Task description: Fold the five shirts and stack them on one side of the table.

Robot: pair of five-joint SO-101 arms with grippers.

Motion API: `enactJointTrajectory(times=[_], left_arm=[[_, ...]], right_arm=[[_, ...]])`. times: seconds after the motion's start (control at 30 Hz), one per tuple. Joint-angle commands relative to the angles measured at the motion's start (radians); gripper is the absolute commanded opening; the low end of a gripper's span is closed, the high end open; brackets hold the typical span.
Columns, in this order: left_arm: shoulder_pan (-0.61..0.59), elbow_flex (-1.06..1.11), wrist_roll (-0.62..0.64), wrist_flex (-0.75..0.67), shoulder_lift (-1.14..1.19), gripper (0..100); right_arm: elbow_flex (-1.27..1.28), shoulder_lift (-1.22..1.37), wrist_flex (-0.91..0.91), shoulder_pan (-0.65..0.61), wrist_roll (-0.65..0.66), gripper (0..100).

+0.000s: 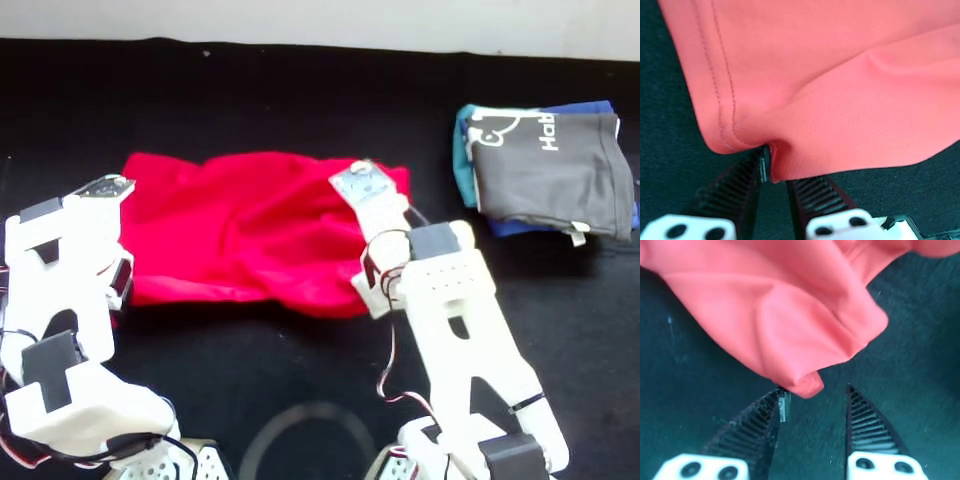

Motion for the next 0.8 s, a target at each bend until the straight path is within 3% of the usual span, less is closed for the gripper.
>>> enactJointTrajectory(times=[0.0,0.27,0.6,0.77], left_arm=[[0.015,-0.013,0.003,0.005,-0.05,1],[0.015,-0.013,0.003,0.005,-0.05,1],[0.015,-0.015,0.003,0.005,-0.05,1],[0.015,-0.015,0.003,0.005,-0.05,1]], right_arm=[[0.047,-0.021,-0.067,0.002,-0.012,17.6],[0.074,-0.033,-0.114,-0.096,-0.023,17.7],[-0.196,-0.031,0.101,-0.139,-0.046,17.7],[-0.225,-0.019,0.099,-0.142,-0.046,17.7]])
